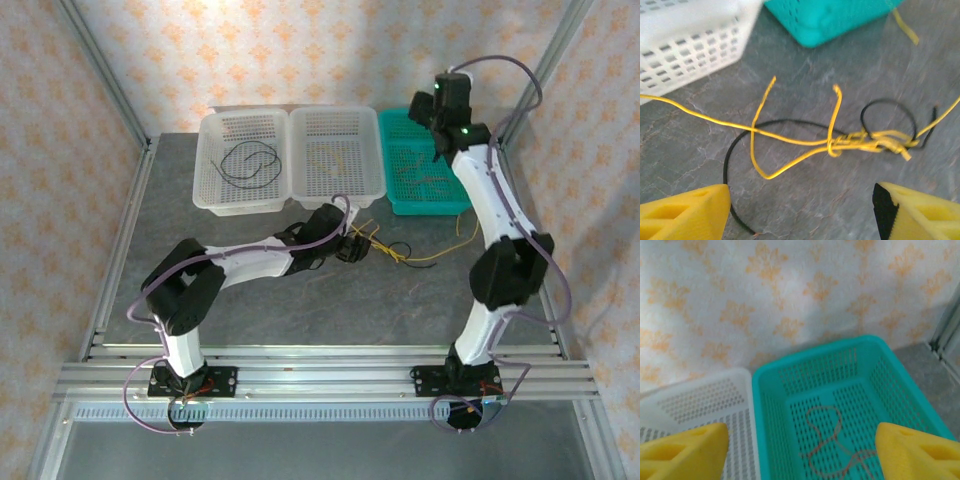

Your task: Untangle the cables

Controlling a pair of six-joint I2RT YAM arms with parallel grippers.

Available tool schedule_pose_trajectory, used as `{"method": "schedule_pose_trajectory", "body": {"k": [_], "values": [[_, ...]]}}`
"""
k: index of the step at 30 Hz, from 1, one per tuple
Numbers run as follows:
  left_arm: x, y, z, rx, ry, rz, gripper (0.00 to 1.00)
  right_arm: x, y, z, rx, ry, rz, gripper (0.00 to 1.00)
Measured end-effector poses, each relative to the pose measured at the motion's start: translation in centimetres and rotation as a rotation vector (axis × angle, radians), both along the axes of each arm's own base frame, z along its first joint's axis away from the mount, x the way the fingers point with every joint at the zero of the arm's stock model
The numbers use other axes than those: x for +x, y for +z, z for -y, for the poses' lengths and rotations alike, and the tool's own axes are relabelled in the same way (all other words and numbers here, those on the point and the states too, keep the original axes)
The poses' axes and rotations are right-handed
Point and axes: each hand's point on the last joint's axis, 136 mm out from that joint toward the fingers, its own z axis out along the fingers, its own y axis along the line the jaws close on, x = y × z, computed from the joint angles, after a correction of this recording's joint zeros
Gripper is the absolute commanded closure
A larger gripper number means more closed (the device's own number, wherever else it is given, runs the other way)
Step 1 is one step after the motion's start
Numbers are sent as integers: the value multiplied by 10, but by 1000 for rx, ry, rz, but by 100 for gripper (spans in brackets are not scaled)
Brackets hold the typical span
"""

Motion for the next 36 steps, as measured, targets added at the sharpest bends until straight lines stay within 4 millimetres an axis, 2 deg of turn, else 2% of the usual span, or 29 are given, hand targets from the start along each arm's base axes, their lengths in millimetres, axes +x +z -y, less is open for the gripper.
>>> {"method": "schedule_pose_trajectory", "body": {"k": [3, 7, 11, 16, 20, 24, 27, 31, 36], "values": [[-1, -16, 3, 80, -64, -8, 21, -43, 12, 3, 21, 18, 30, 20], [1, -22, 7, 145, -125, 9, 20, -93, 32, 10, 41, 25, 108, 20], [9, -26, 21, 196, -177, 38, 21, -123, 32, 15, 44, 25, 131, 20], [16, -46, 32, 259, -223, 31, 32, -136, 18, 17, 41, 25, 110, 20], [16, -59, 33, 299, -250, 11, 56, -151, 12, 20, 40, 25, 98, 21], [13, -60, 34, 303, -263, 5, 81, -166, 10, 22, 39, 25, 96, 22], [11, -59, 35, 300, -262, 4, 88, -172, 4, 23, 42, 23, 86, 23], [-3, -58, 24, 296, -253, -8, 100, -178, -18, 20, 72, 33, 31, 26], [-32, -40, -1, 269, -215, -10, 100, -186, -63, 9, 133, 68, -93, 32]]}}
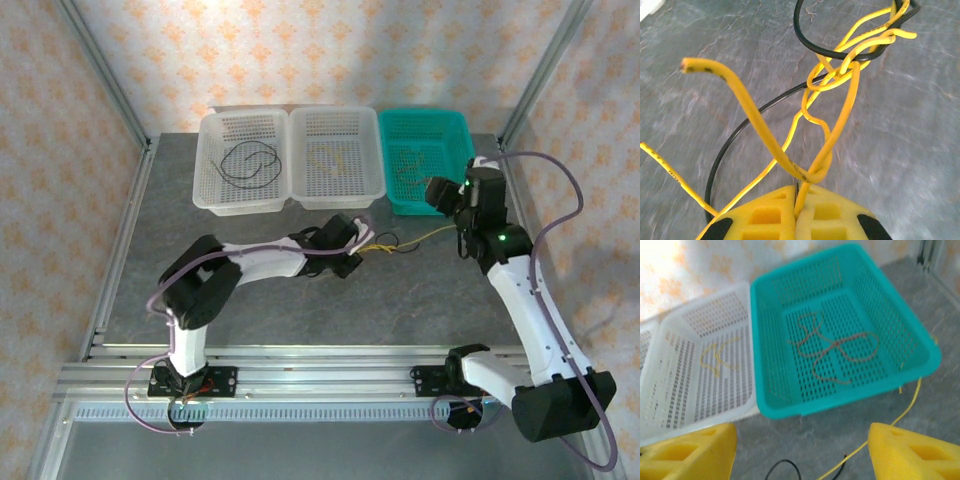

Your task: Untangle the cables

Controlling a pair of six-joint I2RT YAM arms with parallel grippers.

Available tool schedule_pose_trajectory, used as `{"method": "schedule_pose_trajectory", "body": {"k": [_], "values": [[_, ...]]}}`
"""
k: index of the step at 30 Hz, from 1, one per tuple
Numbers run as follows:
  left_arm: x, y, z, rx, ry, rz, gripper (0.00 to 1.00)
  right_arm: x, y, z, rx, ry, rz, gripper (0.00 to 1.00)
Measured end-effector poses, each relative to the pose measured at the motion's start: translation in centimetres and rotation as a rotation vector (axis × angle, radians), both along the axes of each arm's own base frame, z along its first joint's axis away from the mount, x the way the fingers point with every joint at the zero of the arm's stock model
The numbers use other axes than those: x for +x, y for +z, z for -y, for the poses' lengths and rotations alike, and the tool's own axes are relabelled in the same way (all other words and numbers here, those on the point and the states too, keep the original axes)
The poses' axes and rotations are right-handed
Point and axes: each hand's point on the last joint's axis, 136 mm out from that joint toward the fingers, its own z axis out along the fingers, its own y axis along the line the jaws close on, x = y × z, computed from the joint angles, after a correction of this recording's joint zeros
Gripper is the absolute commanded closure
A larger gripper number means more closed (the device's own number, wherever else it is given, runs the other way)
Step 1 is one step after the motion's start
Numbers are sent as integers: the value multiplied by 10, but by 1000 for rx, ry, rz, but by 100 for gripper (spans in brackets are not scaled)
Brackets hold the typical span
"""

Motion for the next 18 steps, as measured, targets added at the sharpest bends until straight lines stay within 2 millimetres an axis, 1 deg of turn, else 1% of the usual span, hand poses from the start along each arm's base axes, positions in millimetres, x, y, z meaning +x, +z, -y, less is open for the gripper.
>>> {"method": "schedule_pose_trajectory", "body": {"k": [4, 6, 8, 10, 12, 15, 18], "values": [[-21, 28, -21, -52, 47, 69, 100, -9, -37, -14, 34, 64, -101, 36], [-28, 38, -30, -66, 61, 106, 100, -12, -51, -26, 45, 114, -152, 37], [-33, 47, -37, -78, 70, 145, 100, -15, -63, -47, 54, 193, -197, 38], [-35, 50, -45, -85, 77, 182, 100, -18, -74, -70, 68, 282, -237, 39], [-37, 51, -55, -73, 72, 229, 100, -22, -83, -87, 85, 354, -274, 39], [-41, 57, -69, -59, 60, 316, 100, -26, -95, -100, 106, 416, -314, 41], [-43, 69, -81, -45, 38, 417, 100, -29, -104, -110, 132, 471, -351, 42]]}}
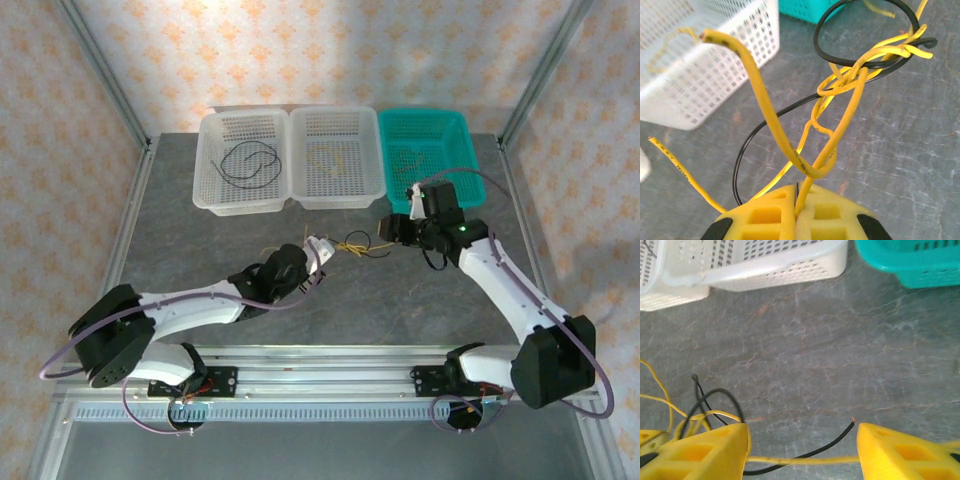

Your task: Untangle the cables

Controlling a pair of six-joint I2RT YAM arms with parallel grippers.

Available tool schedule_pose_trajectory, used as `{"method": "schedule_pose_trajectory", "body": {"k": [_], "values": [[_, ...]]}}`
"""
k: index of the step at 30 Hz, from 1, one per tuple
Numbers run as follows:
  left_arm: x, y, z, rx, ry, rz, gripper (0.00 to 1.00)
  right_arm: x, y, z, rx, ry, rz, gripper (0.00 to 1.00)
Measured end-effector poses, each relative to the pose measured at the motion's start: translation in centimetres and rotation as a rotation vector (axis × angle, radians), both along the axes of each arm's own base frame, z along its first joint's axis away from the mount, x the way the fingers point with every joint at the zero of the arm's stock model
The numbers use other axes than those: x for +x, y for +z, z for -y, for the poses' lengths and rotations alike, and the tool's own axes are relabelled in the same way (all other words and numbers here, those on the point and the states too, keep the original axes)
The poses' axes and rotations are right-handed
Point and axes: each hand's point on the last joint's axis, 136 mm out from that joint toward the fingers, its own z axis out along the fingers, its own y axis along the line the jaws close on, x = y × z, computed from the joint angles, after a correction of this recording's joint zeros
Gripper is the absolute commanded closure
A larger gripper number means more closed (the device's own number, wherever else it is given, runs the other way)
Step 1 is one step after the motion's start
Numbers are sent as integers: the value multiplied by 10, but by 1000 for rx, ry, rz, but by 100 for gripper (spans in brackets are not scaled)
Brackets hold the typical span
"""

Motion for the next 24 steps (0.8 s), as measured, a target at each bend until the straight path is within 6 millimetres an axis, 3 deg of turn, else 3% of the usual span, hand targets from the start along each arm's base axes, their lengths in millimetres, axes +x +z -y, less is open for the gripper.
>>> {"method": "schedule_pose_trajectory", "body": {"k": [5, 18, 24], "values": [[6, 19, -2, 48, -21, 112, 100, -5, -6, -20, 56, 99, -29, 39], [7, 21, -2, 113, -64, 162, 100, -19, -7, -50, 185, 250, -19, 41], [6, 30, -2, 96, -62, 179, 100, -16, -12, -57, 200, 273, -20, 53]]}}
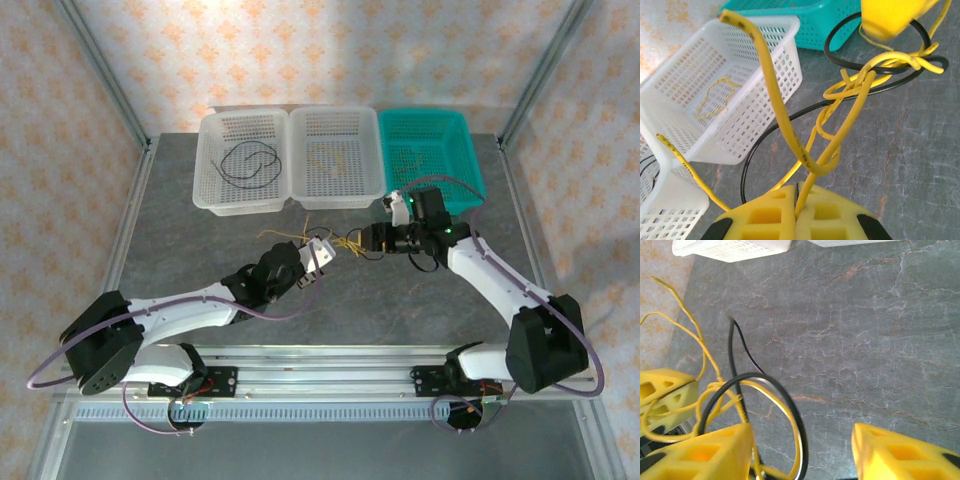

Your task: Untangle the cables

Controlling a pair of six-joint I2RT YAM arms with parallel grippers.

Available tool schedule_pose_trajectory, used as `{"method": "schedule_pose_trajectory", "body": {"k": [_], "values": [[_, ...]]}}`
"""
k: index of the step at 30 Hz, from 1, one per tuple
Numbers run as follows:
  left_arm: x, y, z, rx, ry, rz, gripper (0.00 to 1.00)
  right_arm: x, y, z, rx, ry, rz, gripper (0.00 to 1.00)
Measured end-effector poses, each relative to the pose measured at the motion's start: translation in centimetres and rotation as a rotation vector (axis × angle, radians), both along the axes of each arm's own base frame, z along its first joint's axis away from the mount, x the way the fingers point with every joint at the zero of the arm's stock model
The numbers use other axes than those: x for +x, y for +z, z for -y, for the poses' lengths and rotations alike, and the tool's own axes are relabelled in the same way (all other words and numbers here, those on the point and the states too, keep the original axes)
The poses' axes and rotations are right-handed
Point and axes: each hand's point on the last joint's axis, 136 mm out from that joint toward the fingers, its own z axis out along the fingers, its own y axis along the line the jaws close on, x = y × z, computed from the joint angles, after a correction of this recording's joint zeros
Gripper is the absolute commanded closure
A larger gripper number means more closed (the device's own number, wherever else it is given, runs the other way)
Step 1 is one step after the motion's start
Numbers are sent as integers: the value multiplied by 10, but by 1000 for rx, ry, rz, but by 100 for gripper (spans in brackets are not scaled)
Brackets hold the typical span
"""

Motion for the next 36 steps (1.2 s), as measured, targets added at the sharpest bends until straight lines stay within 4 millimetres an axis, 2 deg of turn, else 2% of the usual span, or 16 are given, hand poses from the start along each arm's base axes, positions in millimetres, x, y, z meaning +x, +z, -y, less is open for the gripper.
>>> {"method": "schedule_pose_trajectory", "body": {"k": [5, 8, 10, 13, 16, 20, 24, 25, 28, 32, 36], "values": [[-2, 14, -1, -31, -6, 23, 100, 4, 0, -2, 2, -11, 10, 84], [-4, 21, -2, -47, -10, 35, 100, 10, 0, 1, -13, -44, 23, 100], [-6, 25, -4, -57, -6, 41, 100, 16, -2, 8, -50, -96, 35, 100], [-8, 29, -10, -67, 10, 44, 100, 28, -1, 32, -143, -232, 78, 100], [-6, 29, -21, -50, 62, 45, 100, 39, 6, 65, -228, -381, 126, 100], [-3, 19, -41, 2, 153, 21, 100, 49, 16, 118, -330, -594, 168, 100], [5, 9, -70, 25, 267, -21, 100, 48, 25, 168, -416, -782, 187, 100], [7, 10, -78, 19, 295, -25, 100, 47, 29, 176, -430, -813, 199, 100], [13, 18, -100, -32, 378, -31, 100, 41, 53, 192, -457, -892, 254, 100], [14, 30, -118, -108, 441, -25, 100, 36, 106, 206, -429, -981, 376, 100], [10, 31, -121, -157, 443, -36, 100, 26, 166, 200, -320, -960, 524, 100]]}}
